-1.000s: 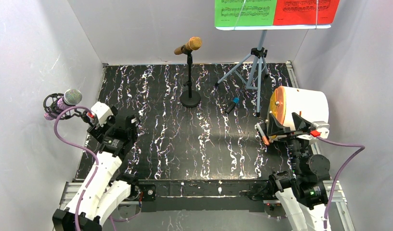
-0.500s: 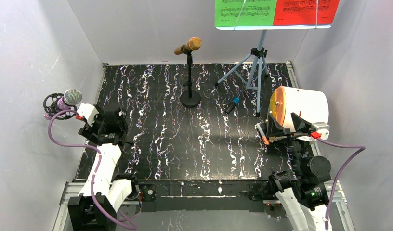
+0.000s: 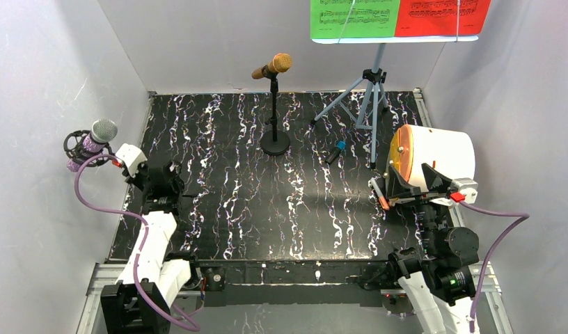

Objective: Pack up the instrument practice props
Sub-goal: Pick up the microphone stand with the microphone from the corner of the board.

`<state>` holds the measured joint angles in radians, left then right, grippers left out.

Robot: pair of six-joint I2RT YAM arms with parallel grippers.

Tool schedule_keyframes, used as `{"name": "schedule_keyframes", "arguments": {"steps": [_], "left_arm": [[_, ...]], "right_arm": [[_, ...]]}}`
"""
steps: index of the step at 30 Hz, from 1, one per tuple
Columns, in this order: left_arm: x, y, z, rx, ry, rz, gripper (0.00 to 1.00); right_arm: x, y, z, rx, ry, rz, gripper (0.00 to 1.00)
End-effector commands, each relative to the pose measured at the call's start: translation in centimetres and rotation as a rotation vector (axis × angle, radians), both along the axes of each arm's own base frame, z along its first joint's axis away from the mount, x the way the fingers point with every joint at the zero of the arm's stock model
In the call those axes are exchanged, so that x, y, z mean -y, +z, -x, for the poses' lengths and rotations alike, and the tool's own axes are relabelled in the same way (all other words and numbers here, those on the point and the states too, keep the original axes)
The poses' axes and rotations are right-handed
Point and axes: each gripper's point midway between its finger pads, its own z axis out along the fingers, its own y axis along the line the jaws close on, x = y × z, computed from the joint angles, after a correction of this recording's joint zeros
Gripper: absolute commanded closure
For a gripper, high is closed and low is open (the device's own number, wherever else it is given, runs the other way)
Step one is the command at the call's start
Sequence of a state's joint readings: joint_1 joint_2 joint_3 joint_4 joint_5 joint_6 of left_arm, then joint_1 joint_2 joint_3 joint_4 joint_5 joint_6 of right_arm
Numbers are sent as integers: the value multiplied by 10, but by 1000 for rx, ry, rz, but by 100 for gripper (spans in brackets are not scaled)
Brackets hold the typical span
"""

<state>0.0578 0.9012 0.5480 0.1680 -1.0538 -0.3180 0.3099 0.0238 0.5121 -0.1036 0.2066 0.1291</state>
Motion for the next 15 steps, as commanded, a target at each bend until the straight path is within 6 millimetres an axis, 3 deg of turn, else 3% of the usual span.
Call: {"name": "schedule_keyframes", "arguments": {"steps": [1,7,15], "left_arm": [[14,20,-24,99,-149,5,100],[54,32,-60,135,-482,13,100],[133,53,-105,236,-950,90,100]], "right_arm": [[2,14,6,50,0,-17,1],[-3,16,7,45,28,-15,1],[-16,19,3,-61,96,-61,1]]}}
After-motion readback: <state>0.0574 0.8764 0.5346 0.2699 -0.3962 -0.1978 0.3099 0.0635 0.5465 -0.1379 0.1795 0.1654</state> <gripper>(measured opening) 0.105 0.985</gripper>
